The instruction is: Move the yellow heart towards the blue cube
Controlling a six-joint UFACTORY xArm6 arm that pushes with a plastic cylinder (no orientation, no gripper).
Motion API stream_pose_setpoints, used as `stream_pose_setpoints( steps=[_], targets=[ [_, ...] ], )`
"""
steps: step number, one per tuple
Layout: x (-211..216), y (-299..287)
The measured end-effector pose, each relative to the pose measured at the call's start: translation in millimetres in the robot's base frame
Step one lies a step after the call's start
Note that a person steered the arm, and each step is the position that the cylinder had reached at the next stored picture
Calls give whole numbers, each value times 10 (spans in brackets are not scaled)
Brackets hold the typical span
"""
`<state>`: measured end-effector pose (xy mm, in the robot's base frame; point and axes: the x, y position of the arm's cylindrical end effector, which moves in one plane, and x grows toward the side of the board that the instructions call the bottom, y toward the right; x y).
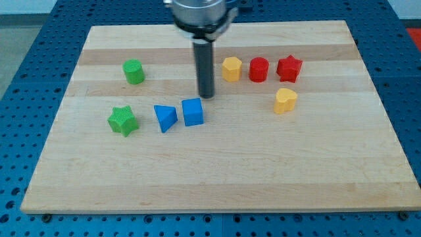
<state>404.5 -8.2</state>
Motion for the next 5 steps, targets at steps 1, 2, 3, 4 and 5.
stream_pose_setpoints(
  steps=[1,2,3,4,5],
  targets=[
    [106,453],
    [400,611],
    [679,677],
    [799,1133],
    [789,1553]
  ],
)
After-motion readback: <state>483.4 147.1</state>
